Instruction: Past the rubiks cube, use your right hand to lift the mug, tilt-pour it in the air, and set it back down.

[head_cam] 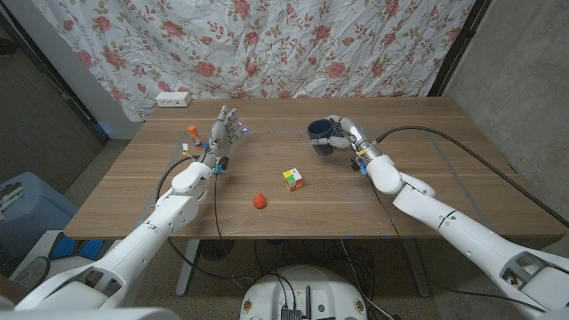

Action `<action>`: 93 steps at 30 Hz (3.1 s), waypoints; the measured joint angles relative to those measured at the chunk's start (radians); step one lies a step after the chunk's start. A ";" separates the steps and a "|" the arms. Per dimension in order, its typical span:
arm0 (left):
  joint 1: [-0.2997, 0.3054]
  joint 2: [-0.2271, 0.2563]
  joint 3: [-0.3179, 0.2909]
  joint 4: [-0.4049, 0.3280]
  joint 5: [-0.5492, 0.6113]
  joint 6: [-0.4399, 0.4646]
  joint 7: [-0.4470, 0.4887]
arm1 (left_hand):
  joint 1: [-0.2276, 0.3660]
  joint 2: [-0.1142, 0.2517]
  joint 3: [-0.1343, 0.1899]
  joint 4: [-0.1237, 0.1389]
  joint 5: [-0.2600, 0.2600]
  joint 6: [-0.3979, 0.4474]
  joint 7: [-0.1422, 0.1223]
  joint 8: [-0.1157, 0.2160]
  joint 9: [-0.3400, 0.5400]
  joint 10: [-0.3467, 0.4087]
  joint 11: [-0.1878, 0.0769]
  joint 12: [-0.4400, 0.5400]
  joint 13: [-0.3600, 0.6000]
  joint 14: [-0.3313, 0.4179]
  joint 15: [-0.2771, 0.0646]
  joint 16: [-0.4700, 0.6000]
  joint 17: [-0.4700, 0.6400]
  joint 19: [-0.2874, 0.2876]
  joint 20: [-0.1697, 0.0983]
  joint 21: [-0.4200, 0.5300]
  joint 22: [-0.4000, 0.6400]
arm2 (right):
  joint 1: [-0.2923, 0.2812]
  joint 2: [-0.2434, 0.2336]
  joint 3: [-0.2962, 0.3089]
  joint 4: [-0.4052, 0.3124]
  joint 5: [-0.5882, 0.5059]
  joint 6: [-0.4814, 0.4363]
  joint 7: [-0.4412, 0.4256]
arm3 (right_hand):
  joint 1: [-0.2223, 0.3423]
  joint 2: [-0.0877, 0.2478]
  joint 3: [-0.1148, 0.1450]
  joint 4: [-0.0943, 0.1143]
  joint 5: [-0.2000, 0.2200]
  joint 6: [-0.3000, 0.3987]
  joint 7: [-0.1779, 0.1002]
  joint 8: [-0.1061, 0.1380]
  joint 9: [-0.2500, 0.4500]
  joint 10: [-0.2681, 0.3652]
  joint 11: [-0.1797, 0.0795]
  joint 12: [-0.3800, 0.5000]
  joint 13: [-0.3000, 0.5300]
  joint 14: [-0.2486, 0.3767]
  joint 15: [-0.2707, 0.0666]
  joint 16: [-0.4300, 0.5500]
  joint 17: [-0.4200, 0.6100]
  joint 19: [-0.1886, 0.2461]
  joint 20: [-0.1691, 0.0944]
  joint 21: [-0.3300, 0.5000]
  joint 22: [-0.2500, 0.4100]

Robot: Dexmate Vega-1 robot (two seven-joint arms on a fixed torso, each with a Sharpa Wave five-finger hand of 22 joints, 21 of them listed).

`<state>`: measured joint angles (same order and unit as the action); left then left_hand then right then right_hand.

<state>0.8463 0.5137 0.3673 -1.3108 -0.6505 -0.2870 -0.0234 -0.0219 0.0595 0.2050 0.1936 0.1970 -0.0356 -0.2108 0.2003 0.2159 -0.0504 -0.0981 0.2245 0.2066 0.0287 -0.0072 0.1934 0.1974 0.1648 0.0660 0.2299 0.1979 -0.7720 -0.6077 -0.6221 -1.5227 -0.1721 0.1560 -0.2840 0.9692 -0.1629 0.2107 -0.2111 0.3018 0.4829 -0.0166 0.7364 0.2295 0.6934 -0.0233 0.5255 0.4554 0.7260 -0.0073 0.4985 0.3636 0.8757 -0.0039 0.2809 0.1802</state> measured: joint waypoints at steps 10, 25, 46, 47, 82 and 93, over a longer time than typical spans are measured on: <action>0.000 0.000 0.000 0.000 0.000 0.000 0.000 | 0.000 0.000 0.000 0.000 0.000 0.000 0.000 0.000 0.000 0.000 0.000 0.000 0.000 0.000 0.000 0.000 0.000 0.000 0.000 0.000 0.000 | -0.005 -0.049 0.011 -0.082 -0.026 -0.080 0.040 | 0.000 0.000 0.000 0.000 0.006 0.005 0.005 0.006 -0.005 0.004 0.004 0.000 0.000 0.000 0.000 0.000 0.001 0.002 -0.002 0.000 0.000; 0.000 0.000 0.000 0.000 0.000 0.001 0.000 | 0.000 0.000 0.000 0.000 0.000 0.000 0.000 0.000 0.000 0.000 0.000 0.000 0.000 0.000 0.000 0.000 0.000 0.000 0.000 0.000 0.000 | 0.021 -0.136 0.014 -0.200 -0.065 -0.237 0.170 | 0.000 0.000 0.006 -0.006 0.006 0.013 0.013 0.007 -0.004 0.009 0.009 0.000 0.000 0.002 0.002 -0.004 0.001 0.007 -0.007 0.000 0.000; -0.001 0.000 0.000 0.001 0.000 0.001 -0.001 | 0.000 0.000 0.000 0.000 0.000 0.000 0.000 0.000 0.000 0.000 0.000 0.000 0.000 0.000 0.000 0.000 0.000 0.000 0.000 0.000 0.000 | 0.102 -0.219 -0.034 -0.288 -0.184 -0.366 0.341 | 0.000 0.000 0.006 -0.006 0.013 0.021 0.021 0.007 -0.009 0.013 0.013 0.000 0.000 0.021 0.000 -0.008 0.004 0.010 -0.010 0.000 0.000; -0.001 0.000 0.000 0.001 0.000 0.001 -0.001 | 0.000 0.000 0.000 0.000 0.000 0.000 0.000 0.000 0.000 0.000 0.000 0.000 0.000 0.000 0.000 0.000 0.000 0.000 0.000 0.000 0.000 | 0.108 -0.222 -0.038 -0.290 -0.191 -0.370 0.349 | 0.000 0.000 0.006 -0.006 0.013 0.021 0.021 0.007 -0.009 0.015 0.015 0.000 0.000 0.021 0.000 -0.008 0.004 0.010 -0.010 0.000 0.000; -0.001 0.000 0.000 0.001 0.000 0.001 0.000 | 0.000 0.000 0.000 0.000 0.000 0.000 0.000 0.000 0.000 0.000 0.000 0.000 0.000 0.000 0.000 0.000 0.000 0.000 0.000 0.000 0.000 | 0.288 -0.251 -0.147 -0.276 -0.486 -0.369 0.678 | 0.000 0.000 0.006 -0.006 0.017 0.027 0.027 0.007 -0.009 0.018 0.018 0.000 0.001 0.033 0.007 -0.009 0.010 0.019 -0.019 0.000 -0.001; -0.001 0.000 0.000 0.001 0.000 0.000 -0.001 | 0.000 0.000 0.000 0.000 0.000 0.000 0.000 0.000 0.000 0.000 0.000 0.000 0.000 0.000 0.000 0.000 0.000 0.000 0.000 0.000 0.000 | 0.337 -0.245 -0.179 -0.256 -0.586 -0.341 0.799 | 0.000 0.000 0.006 -0.006 0.016 0.027 0.027 0.007 -0.009 0.018 0.018 -0.001 0.001 0.034 0.005 -0.012 0.010 0.019 -0.019 0.000 -0.001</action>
<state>0.8455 0.5137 0.3674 -1.3100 -0.6507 -0.2865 -0.0239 -0.0219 0.0595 0.2050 0.1936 0.1970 -0.0356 -0.2108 0.2003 0.2159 -0.0504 -0.0980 0.2245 0.2066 0.0287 -0.0072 0.1934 0.1974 0.1649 0.0660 0.2299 0.1979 -0.4350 -0.8530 -0.8015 -1.7788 -0.7584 -0.1849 0.5155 0.9692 -0.1630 0.2163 -0.2167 0.3182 0.5096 0.0103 0.7438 0.2203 0.7115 -0.0054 0.5245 0.4562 0.7598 -0.0019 0.4864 0.3738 0.8949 -0.0231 0.2809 0.1793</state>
